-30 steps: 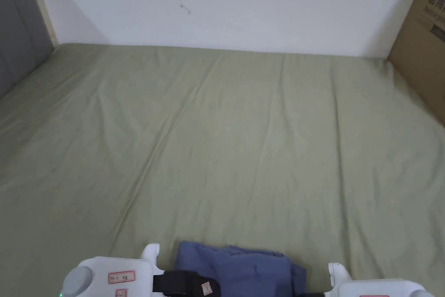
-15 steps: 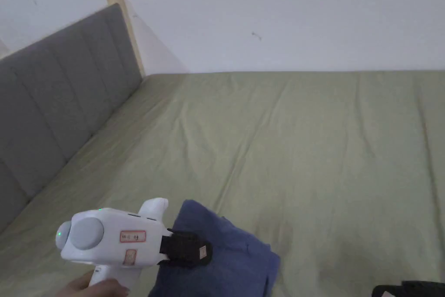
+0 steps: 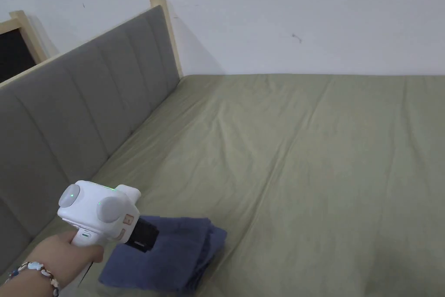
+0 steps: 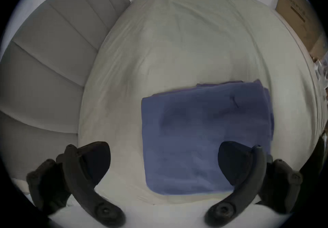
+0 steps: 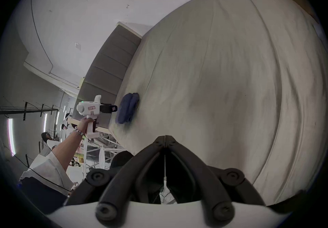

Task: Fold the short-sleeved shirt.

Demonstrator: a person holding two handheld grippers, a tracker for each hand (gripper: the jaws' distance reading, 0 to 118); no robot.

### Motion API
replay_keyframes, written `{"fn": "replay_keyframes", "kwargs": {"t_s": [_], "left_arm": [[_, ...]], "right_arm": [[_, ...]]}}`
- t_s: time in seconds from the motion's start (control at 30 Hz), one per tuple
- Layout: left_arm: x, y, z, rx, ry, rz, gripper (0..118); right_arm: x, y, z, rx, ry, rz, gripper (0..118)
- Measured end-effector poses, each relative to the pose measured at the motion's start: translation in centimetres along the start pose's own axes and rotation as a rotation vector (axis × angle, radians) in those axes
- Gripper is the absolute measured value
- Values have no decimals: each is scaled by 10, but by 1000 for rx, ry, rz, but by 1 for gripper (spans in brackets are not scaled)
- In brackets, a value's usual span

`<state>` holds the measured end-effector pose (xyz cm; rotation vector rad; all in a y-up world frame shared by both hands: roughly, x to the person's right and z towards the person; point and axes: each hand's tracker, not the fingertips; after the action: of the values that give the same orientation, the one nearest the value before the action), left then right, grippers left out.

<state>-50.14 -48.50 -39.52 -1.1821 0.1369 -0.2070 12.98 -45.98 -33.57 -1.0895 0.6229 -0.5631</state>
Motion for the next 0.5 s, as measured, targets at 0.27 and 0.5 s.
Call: {"fn": "replay_keyframes", "kwargs": {"t_s": [0.27,0.5], "left_arm": [[5,-3,31,136,-152,104,117],[132,3,86,115,-457,52,0]], "right_arm": [[-5,6,3,33,-34,36,0],[-24,13,25,102,-128,129,0]]}}
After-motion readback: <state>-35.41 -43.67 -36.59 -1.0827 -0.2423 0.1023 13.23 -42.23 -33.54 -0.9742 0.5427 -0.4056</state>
